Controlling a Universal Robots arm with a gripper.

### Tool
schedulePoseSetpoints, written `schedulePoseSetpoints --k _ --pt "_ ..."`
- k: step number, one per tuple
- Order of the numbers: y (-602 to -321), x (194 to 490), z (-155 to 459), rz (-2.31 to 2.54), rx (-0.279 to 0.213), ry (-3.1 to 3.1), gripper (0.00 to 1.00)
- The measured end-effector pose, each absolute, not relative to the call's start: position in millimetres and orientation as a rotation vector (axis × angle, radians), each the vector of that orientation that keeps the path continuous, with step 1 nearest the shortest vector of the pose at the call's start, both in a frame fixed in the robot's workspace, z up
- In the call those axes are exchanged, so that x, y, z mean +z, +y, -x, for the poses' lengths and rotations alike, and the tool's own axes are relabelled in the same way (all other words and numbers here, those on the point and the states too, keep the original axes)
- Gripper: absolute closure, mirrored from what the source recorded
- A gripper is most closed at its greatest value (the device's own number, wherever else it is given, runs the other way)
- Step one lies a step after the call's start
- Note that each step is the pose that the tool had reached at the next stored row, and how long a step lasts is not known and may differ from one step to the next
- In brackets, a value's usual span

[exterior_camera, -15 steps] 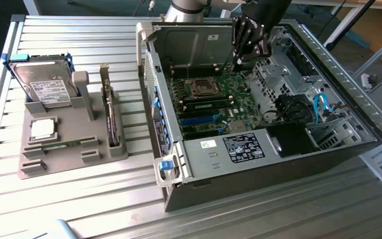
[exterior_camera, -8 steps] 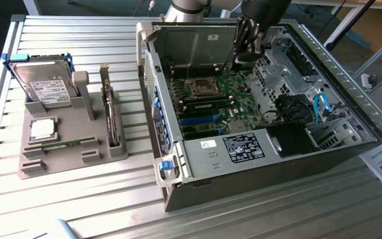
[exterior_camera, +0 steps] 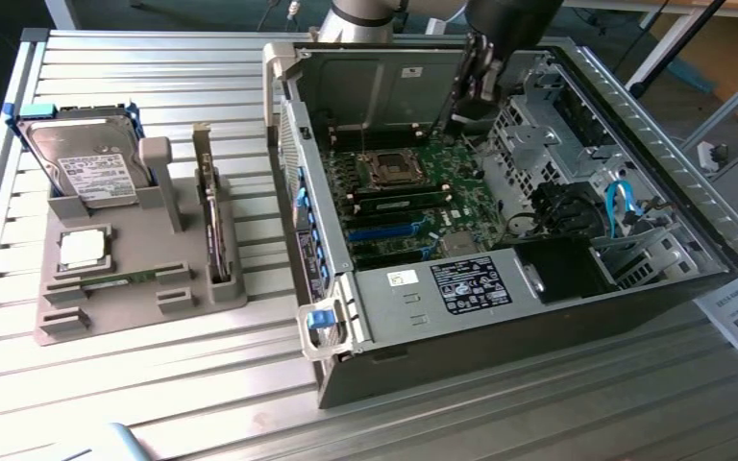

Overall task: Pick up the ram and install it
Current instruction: 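Press down the ram until it locks into place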

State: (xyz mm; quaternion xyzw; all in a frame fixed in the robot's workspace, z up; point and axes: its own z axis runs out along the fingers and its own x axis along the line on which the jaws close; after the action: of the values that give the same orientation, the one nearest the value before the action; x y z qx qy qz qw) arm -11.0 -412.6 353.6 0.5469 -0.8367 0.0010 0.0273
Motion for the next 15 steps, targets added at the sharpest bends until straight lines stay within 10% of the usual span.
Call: schedulePoseSetpoints --k 15 --pt "-412.6 353.6 11.0 -1.172 -0.013 -2.856 0.9"
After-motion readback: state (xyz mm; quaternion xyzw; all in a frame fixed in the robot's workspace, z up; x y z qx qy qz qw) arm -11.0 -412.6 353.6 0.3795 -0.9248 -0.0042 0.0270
